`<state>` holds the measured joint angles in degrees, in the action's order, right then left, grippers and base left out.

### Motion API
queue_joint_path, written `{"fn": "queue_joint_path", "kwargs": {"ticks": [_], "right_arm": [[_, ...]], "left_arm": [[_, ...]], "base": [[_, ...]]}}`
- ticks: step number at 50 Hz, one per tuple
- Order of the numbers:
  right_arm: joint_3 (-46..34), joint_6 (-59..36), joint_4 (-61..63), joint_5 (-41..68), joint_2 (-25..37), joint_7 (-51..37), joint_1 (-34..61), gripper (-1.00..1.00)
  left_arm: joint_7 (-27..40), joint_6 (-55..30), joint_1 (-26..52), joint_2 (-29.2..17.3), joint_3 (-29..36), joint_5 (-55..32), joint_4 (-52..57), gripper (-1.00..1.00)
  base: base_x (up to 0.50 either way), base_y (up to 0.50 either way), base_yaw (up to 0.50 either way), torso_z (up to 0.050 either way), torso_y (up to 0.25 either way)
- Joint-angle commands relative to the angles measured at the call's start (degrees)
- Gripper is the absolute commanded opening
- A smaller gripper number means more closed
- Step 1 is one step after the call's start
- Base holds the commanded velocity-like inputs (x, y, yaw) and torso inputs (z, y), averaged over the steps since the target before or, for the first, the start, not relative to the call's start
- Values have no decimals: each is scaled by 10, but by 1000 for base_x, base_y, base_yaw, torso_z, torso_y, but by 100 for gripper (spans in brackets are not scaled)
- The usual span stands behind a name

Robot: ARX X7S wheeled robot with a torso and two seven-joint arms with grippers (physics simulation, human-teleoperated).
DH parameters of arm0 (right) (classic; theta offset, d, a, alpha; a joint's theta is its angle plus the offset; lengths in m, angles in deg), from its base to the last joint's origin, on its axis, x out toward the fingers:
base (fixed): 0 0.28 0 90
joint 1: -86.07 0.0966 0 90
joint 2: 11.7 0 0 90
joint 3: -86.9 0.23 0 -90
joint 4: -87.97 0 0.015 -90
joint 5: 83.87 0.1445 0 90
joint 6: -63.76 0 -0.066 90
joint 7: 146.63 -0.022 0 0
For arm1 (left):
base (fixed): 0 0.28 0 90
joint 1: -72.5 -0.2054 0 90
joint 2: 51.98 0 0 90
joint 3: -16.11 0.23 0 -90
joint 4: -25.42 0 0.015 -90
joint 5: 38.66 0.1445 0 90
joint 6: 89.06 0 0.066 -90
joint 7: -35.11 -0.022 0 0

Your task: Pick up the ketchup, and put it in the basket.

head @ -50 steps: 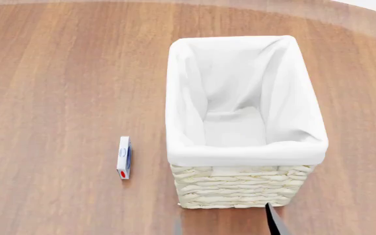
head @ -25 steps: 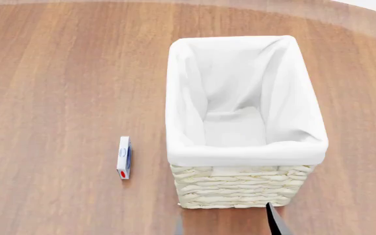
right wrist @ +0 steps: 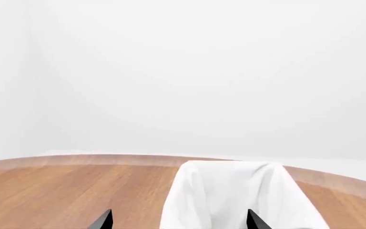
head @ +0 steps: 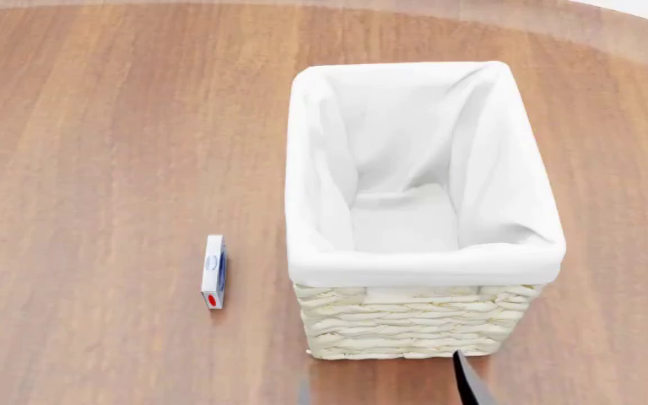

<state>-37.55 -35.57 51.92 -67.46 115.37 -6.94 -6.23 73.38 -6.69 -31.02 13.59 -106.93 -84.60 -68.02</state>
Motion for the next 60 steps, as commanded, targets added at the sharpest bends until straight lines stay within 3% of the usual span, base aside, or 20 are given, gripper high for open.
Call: {"fn": "queue_joint_path", "kwargs": {"ticks": [1, 19, 30, 38, 43, 48, 50, 51, 55, 60], "right_arm": [[14, 10, -12, -6, -15, 17, 4, 100], [16, 10, -8, -2, -10, 14, 4, 100], [15, 9, -8, 0, -10, 13, 7, 100], [15, 8, -6, 1, -9, 11, 7, 100], [16, 8, -4, 2, -7, 10, 7, 100], [15, 8, -3, 0, -7, 9, 6, 100], [14, 8, -3, 0, -6, 9, 7, 100], [14, 7, -2, 0, -7, 9, 7, 100], [13, 13, -7, 0, -6, 11, 6, 100], [12, 9, -4, -1, -5, 9, 7, 100]], "left_arm": [[-15, 22, -2, 12, -18, -1, -6, -100], [-11, -33, -21, -17, 14, -32, 140, -100], [32, -116, -34, -99, -1, -115, 310, -100], [16, -148, -15, -173, 7, -151, 391, -100], [26, -182, 43, -249, 33, -196, 433, -100], [47, -206, 114, -300, 75, -232, 443, -100], [48, -207, 115, -301, 76, -233, 443, -100], [55, -217, 159, -325, 106, -249, 448, -100], [49, -236, 260, -347, 183, -298, 446, -100], [29, -254, 333, -350, 243, -313, 445, -100]], "base": [[0, 0, 0, 0, 0], [0, 0, 0, 0, 0], [0, 0, 0, 0, 0], [0, 0, 0, 0, 0], [0, 0, 0, 0, 0], [0, 0, 0, 0, 0], [0, 0, 0, 0, 0], [0, 0, 0, 0, 0], [0, 0, 0, 0, 0], [0, 0, 0, 0, 0]]}}
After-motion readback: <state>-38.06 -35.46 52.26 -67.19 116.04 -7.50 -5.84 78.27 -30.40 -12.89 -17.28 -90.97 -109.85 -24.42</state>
